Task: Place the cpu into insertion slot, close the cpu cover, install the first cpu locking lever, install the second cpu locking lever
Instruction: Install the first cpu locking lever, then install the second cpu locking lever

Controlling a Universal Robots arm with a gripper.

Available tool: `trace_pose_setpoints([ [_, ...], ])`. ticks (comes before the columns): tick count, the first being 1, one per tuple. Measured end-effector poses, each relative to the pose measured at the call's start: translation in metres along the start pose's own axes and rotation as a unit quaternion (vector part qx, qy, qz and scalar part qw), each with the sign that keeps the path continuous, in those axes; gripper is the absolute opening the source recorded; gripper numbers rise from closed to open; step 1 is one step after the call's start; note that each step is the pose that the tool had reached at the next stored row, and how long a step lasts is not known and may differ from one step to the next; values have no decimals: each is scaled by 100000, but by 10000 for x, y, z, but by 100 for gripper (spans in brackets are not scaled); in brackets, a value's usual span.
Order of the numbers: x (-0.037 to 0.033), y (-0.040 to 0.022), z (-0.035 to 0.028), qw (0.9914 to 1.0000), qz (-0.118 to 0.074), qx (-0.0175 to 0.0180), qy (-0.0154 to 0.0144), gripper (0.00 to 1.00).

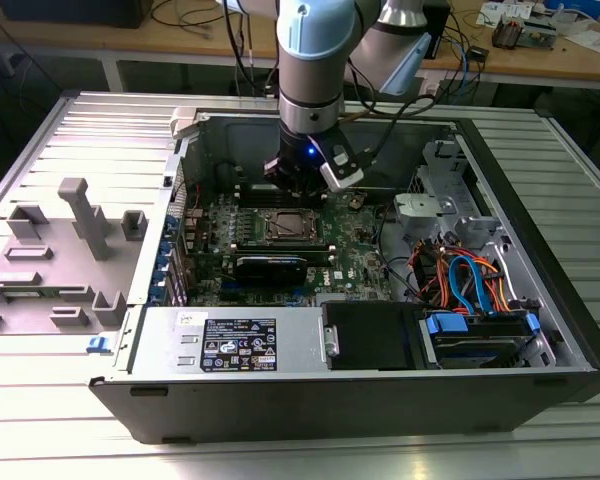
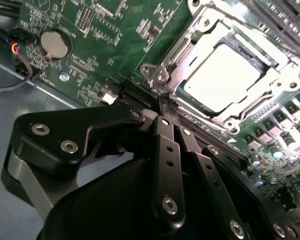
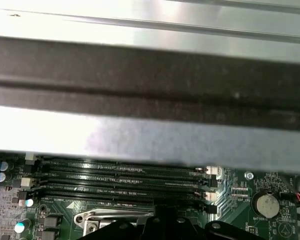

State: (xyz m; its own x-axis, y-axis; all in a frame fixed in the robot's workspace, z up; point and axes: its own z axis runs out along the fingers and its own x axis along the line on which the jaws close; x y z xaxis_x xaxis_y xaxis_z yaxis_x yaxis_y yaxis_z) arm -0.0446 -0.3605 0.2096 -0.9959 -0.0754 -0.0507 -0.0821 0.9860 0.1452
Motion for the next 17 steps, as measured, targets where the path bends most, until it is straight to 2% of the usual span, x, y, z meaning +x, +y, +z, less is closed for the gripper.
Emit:
trace_pose_setpoints([
  [14,2,-30,-5,100000,-4,3,0,11],
  [17,2,-35,-5,100000,-2,144,9,11],
])
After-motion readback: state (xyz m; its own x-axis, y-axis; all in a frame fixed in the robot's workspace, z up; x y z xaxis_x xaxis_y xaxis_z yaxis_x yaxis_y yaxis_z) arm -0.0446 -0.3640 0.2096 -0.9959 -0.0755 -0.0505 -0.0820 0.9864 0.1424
